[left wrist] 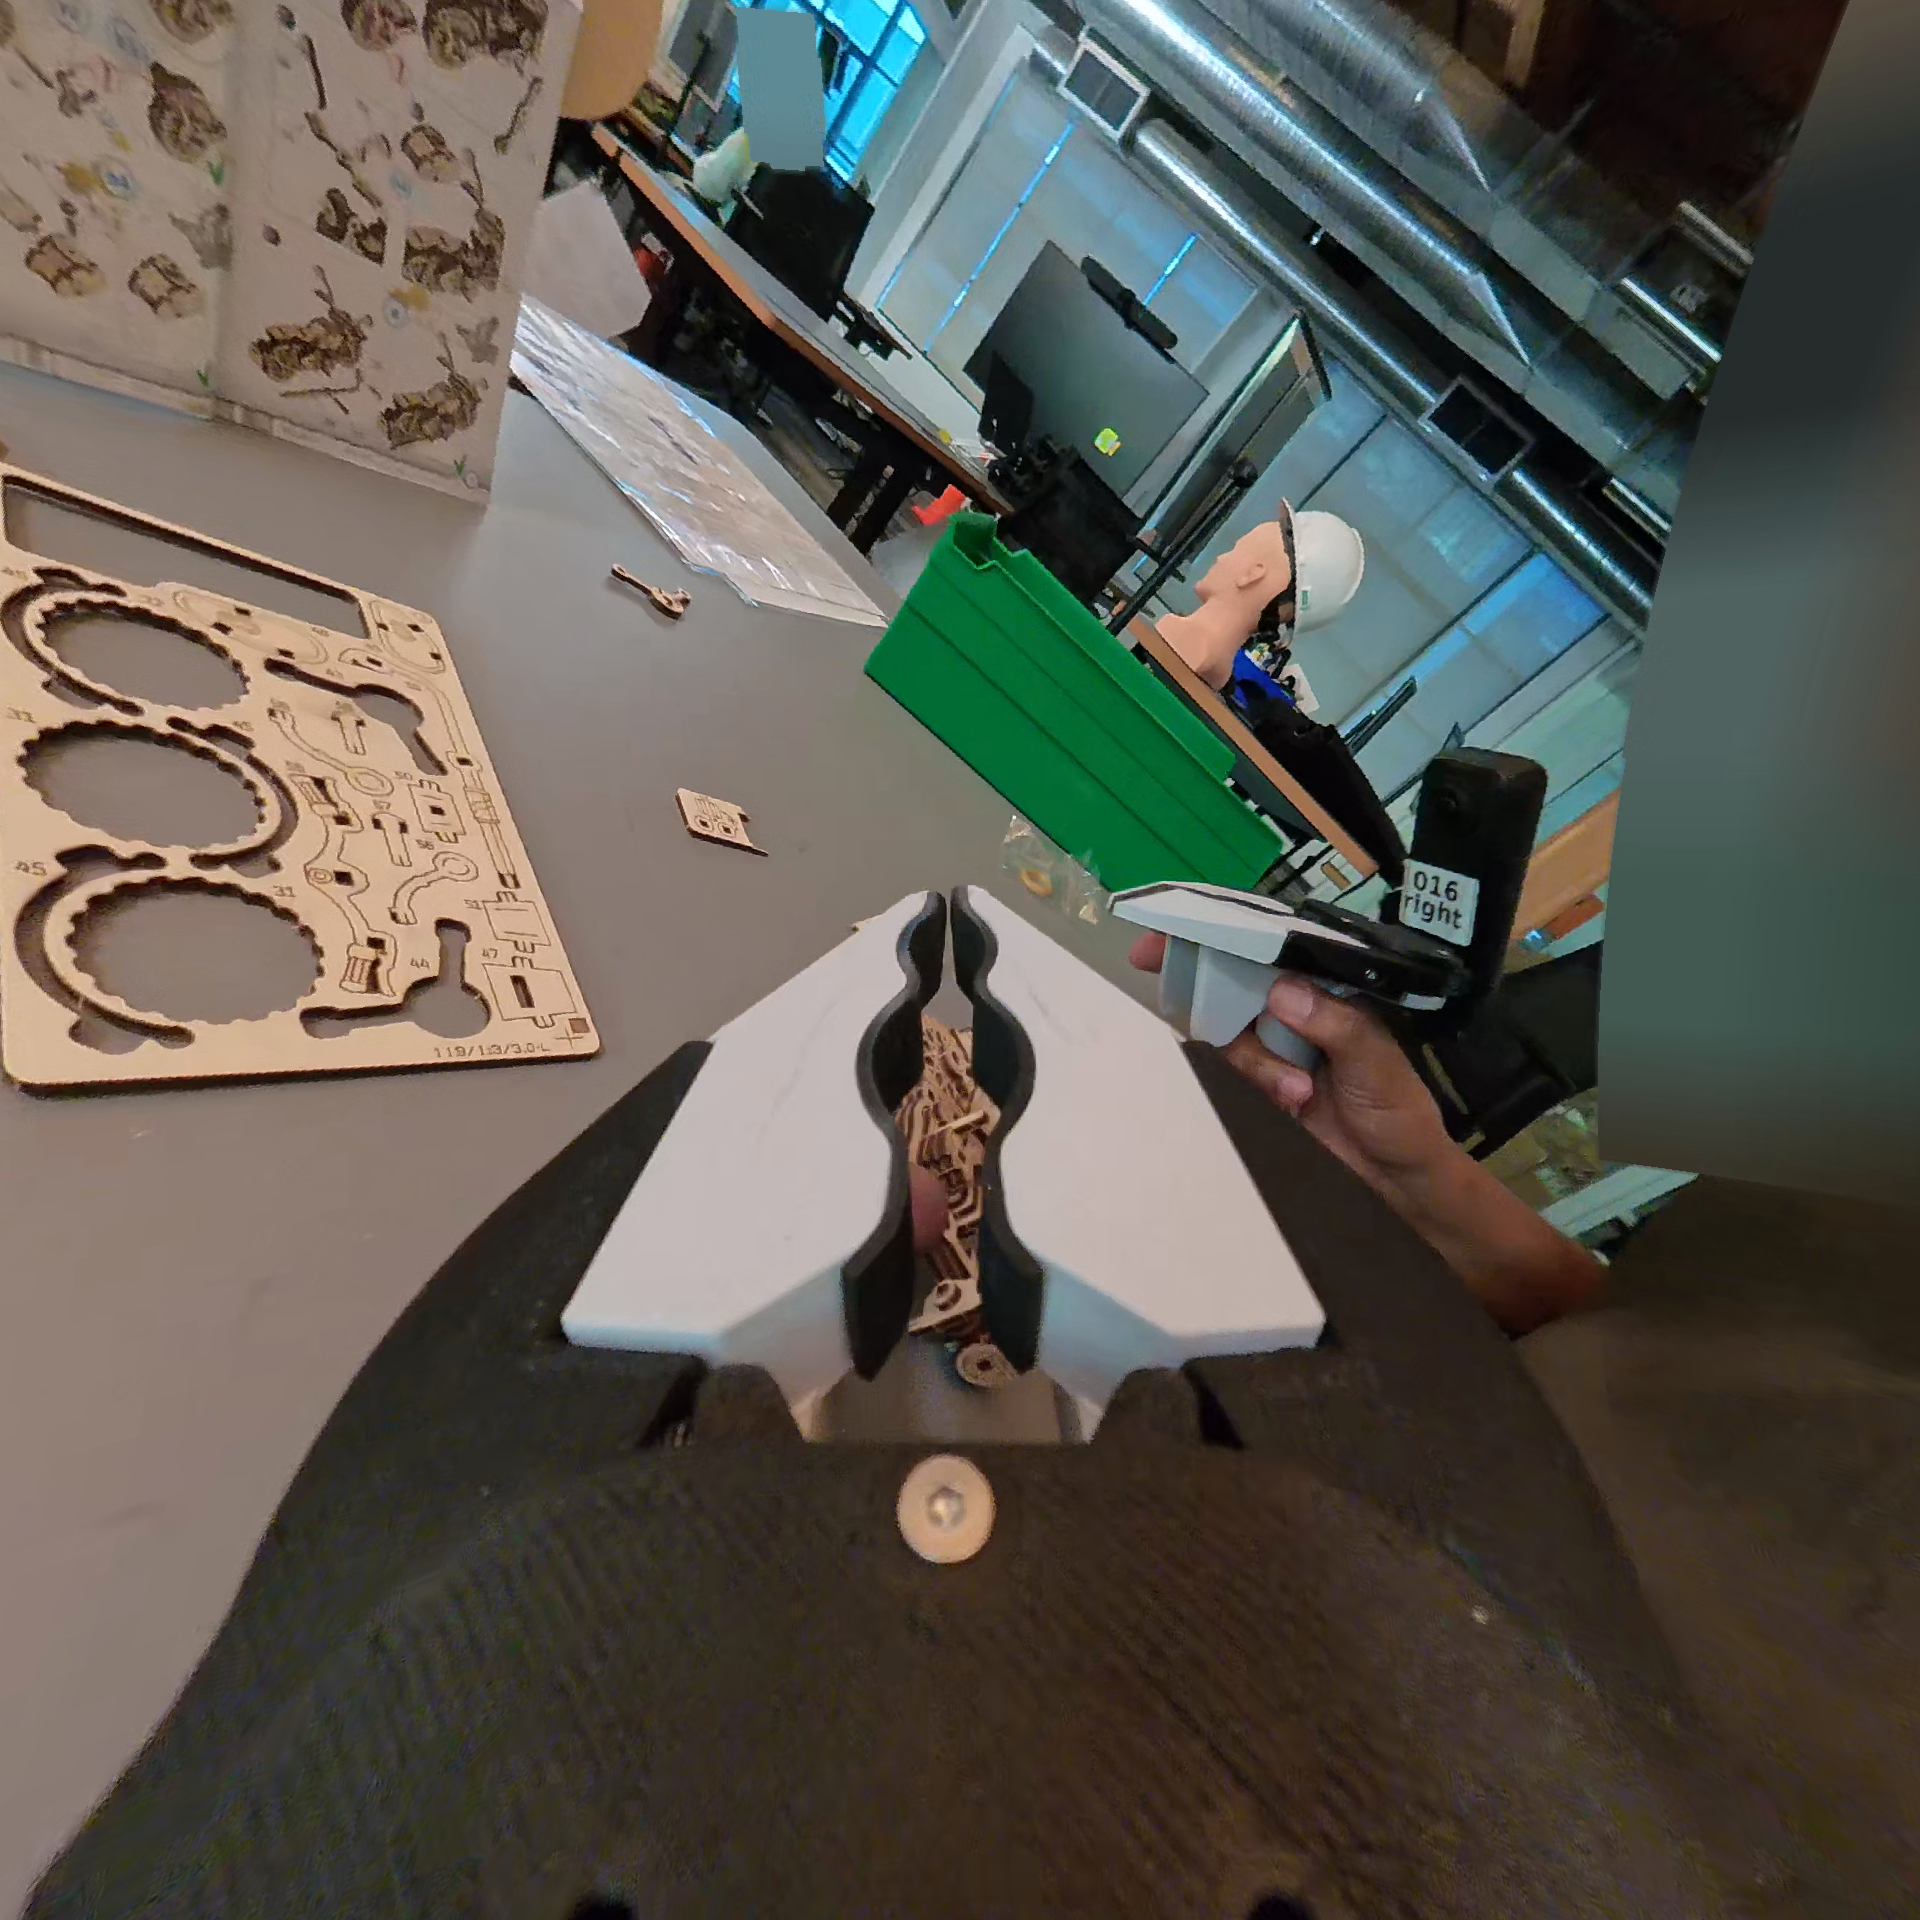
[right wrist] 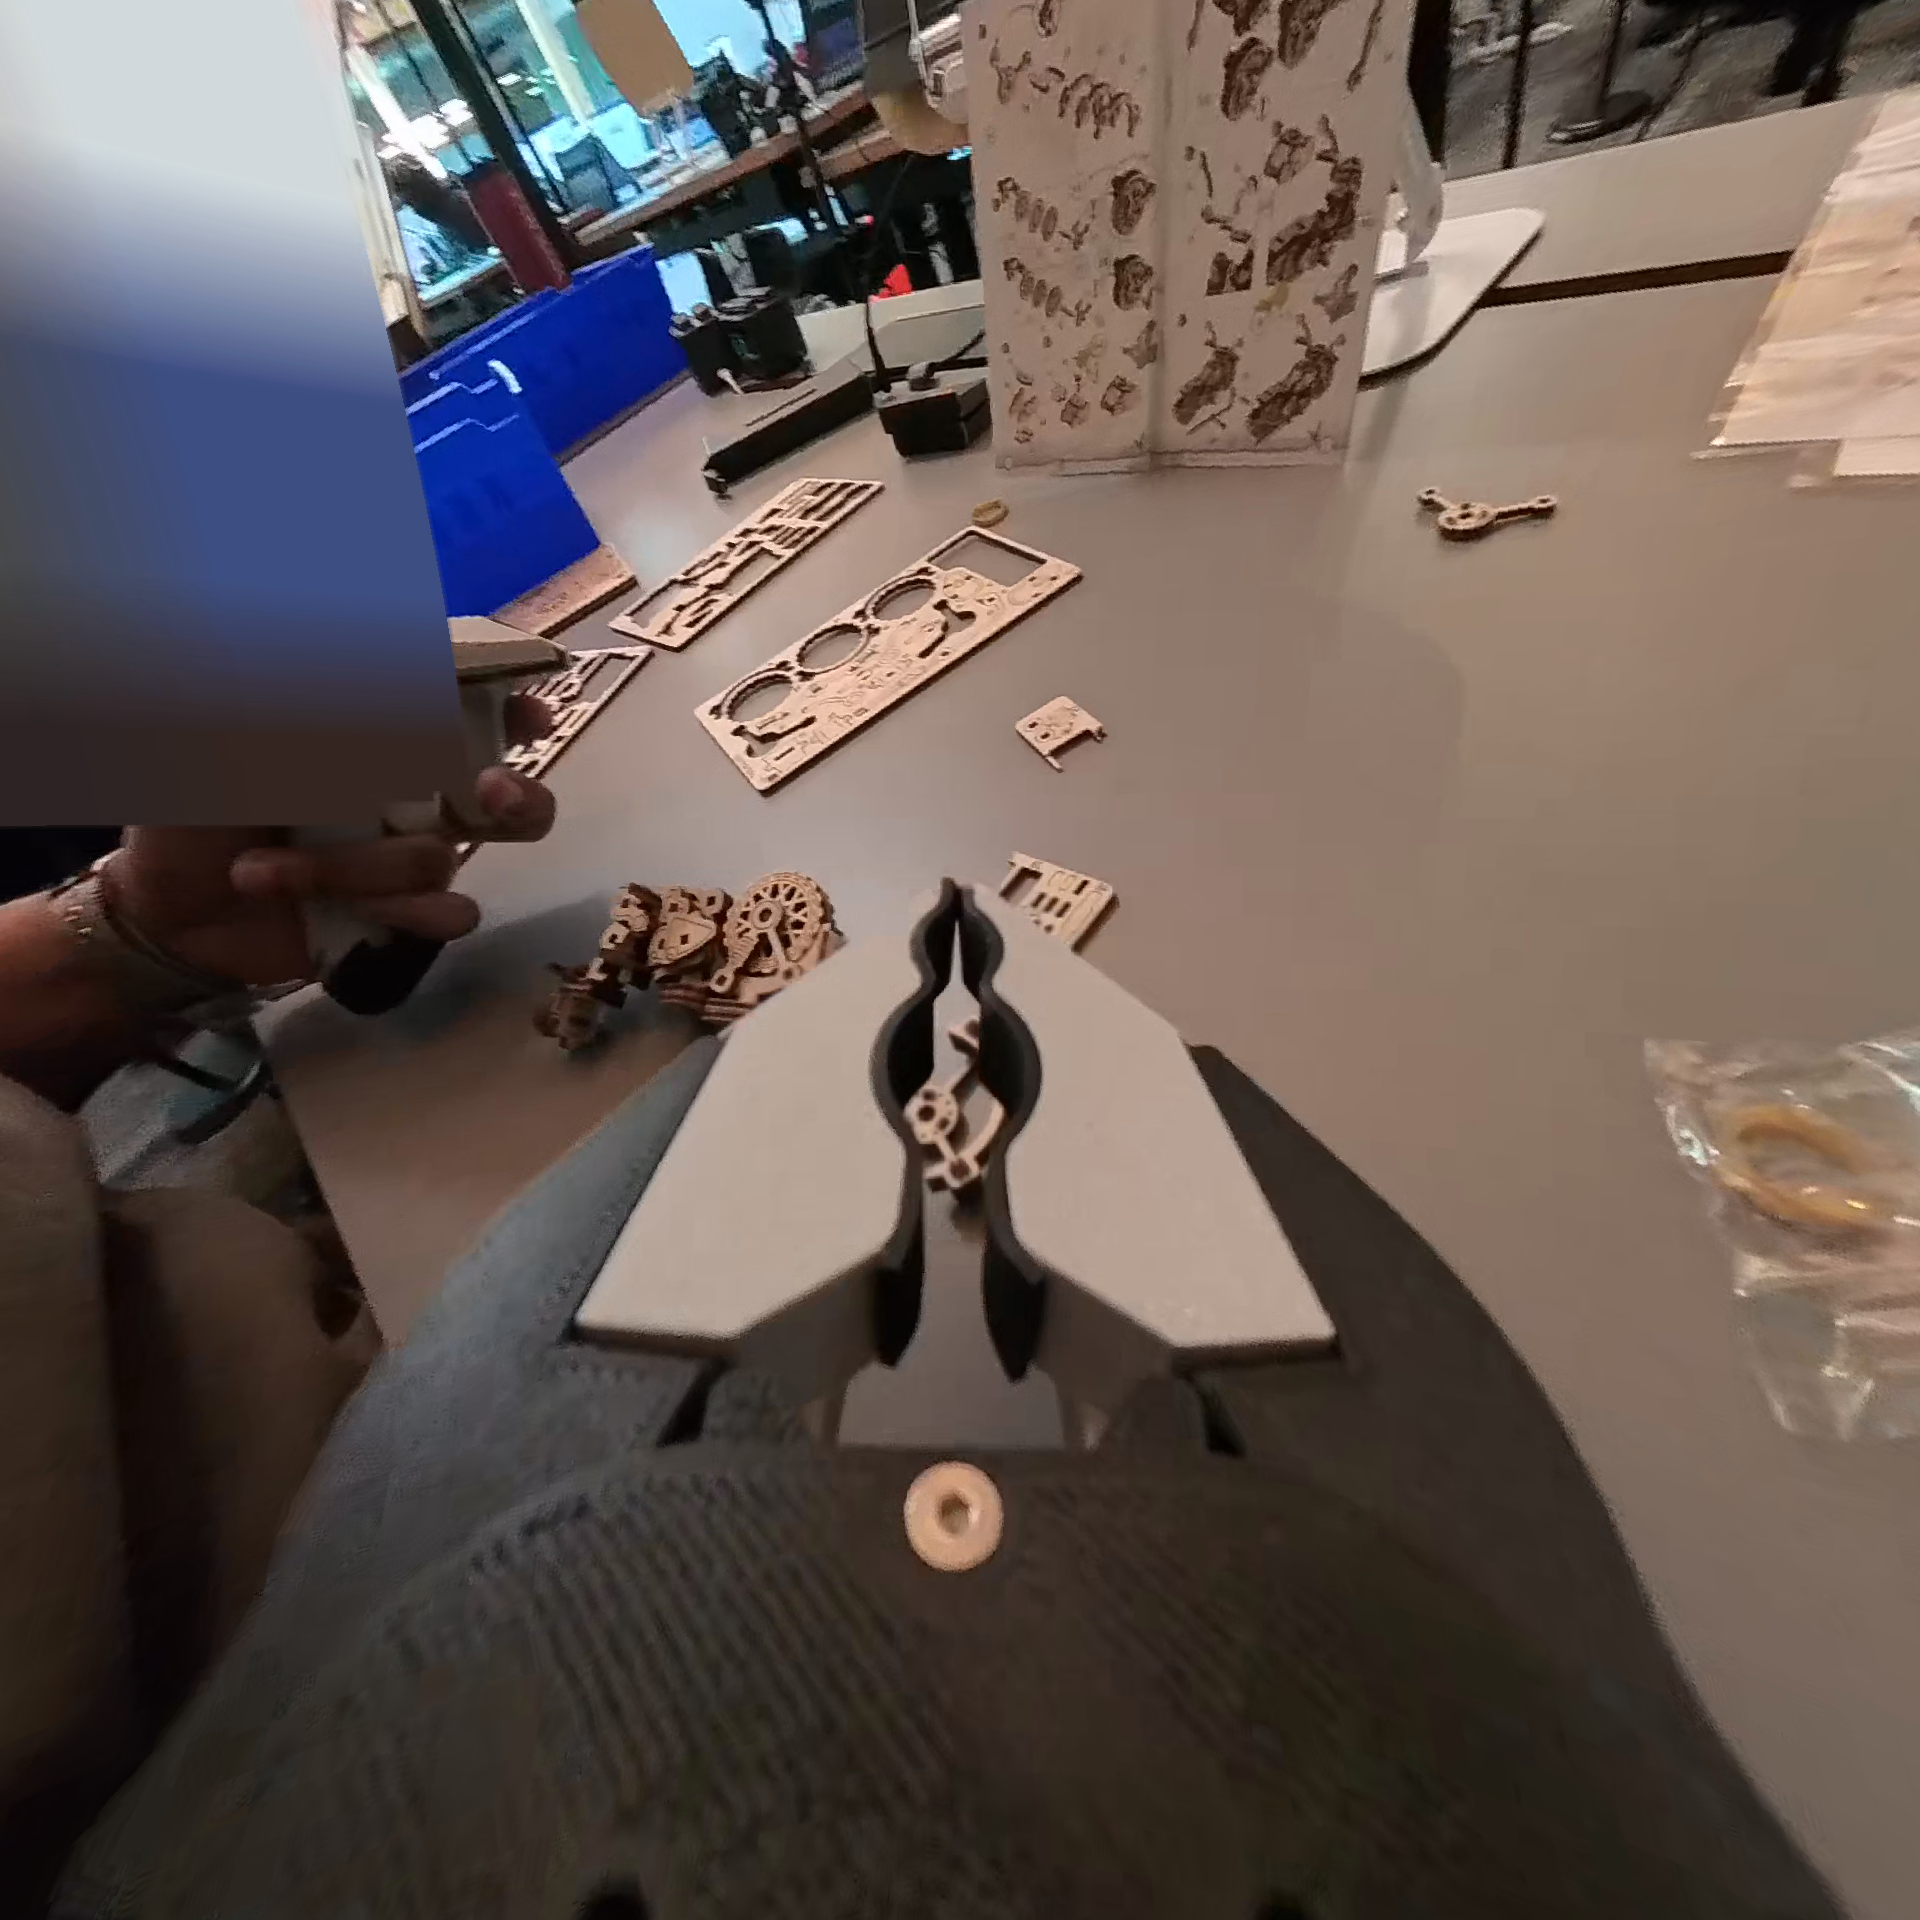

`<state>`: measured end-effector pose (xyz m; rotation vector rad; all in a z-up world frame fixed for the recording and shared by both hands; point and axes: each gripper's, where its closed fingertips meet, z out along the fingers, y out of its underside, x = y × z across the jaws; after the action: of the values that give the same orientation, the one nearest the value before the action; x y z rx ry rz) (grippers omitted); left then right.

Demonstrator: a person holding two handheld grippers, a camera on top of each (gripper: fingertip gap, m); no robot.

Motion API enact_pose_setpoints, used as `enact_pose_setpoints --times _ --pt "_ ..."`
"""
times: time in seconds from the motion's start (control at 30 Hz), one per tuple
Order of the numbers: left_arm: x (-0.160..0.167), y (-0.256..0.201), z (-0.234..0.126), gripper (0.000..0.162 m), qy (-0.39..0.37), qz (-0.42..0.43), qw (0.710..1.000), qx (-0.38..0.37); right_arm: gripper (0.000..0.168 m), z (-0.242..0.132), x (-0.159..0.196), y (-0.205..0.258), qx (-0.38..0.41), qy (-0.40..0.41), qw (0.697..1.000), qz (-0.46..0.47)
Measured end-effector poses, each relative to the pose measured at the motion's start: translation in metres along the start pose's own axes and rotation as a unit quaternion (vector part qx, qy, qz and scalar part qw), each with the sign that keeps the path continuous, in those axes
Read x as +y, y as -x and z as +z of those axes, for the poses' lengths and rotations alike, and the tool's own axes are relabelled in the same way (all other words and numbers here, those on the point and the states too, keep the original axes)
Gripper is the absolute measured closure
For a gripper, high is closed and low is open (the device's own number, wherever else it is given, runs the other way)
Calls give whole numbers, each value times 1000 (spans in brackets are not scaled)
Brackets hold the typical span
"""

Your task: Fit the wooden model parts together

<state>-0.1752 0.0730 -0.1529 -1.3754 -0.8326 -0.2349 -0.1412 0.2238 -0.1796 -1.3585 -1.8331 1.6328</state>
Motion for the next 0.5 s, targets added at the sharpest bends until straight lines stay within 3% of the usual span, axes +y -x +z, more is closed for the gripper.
enact_pose_setpoints --times 0.23,0.37,0.5 --pt "1 4 1 161 7 -75 997 35 168 2 0 12 -44 1 999 -10" --pt "7 -3 4 145 30 -43 997 50 168 5 1 12 -50 5 999 -10" --pt "11 -4 6 142 41 -12 998 49 168 6 -1 14 -60 3 998 -15"
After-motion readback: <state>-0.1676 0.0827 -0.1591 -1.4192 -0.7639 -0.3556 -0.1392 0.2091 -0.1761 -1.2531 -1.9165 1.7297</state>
